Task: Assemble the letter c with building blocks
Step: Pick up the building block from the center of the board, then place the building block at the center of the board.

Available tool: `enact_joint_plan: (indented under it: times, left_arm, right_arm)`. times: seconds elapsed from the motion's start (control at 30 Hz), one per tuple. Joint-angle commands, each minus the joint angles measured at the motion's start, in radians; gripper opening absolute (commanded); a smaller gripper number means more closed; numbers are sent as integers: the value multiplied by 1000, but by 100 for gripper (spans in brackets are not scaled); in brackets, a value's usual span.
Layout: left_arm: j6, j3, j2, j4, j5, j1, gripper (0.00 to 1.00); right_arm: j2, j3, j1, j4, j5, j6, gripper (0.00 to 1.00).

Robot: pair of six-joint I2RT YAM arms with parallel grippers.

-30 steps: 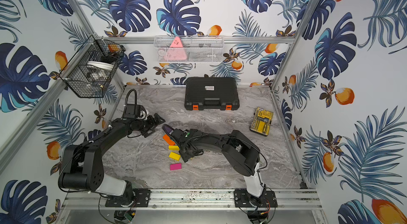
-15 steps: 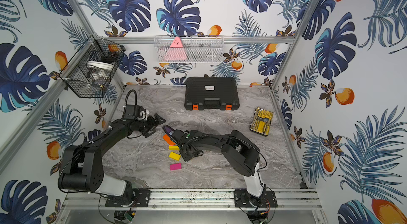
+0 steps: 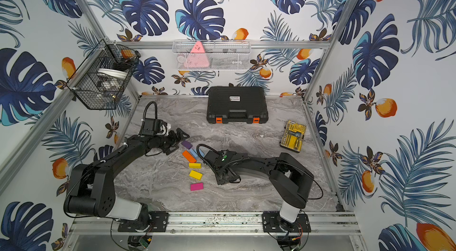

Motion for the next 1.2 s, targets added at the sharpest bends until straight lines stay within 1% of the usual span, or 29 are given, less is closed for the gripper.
enact_joint_plan:
  times: [0.0,0.27,0.5,0.7,0.73,0.83,0.93,1.07,1.17]
  left_arm:
    - [-28,5,-9,15,-26,-45,99]
    - [-69,22,17,41,-83,-168,99]
    - [-82,39,41,48,-110,-220,99]
    - [-87,52,58,48,-124,-248,99]
    - [-88,53,60,48,-127,-252,99]
    - [-90,56,64,51,-130,-263,99]
    - [-88,58,66,48,-135,-273,99]
    - [-84,60,62,41,-136,-280,99]
    - [-80,64,61,36,-137,-286,99]
  right_arm:
    - [-17,-14,-3,-18,52,111,34]
    - [20,-9,-30,0,53,109,34]
    - [43,-4,-58,24,38,102,36]
    - [50,-18,-78,57,9,107,40]
    - [51,-18,-80,59,7,105,42]
    - [46,-14,-82,53,5,104,55]
    - [13,-18,-83,57,1,101,62]
    - [-41,-26,-93,51,-13,98,75]
    - [-84,-32,-103,45,-24,96,80]
